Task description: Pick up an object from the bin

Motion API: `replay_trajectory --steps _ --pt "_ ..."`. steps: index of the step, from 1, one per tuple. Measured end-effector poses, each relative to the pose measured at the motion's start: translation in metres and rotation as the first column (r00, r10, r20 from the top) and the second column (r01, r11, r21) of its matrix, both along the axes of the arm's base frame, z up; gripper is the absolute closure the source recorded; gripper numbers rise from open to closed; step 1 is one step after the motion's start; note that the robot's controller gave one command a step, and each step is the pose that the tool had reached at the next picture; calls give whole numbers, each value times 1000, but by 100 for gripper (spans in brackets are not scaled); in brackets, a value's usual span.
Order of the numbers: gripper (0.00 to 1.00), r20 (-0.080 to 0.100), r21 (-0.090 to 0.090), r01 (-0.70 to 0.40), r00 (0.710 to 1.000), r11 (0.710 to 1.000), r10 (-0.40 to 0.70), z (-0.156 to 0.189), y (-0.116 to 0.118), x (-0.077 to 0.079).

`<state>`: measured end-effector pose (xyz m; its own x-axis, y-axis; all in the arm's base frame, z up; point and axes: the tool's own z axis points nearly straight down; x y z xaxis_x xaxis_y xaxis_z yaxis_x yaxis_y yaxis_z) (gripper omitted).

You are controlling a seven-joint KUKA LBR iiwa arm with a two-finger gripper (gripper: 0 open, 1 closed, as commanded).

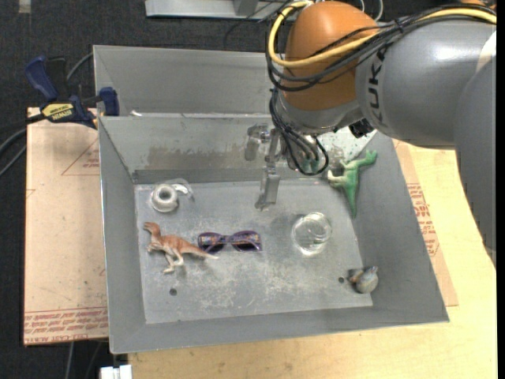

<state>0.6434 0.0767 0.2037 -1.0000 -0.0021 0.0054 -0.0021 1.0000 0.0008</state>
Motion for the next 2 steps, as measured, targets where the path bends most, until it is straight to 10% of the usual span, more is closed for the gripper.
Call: replay_trajectory --steps 1,2 --pt "0 7 0 2 1000 1000 -2 5 -1 1" --pt "0 4 1 -123 992 992 123 -83 24 -44"
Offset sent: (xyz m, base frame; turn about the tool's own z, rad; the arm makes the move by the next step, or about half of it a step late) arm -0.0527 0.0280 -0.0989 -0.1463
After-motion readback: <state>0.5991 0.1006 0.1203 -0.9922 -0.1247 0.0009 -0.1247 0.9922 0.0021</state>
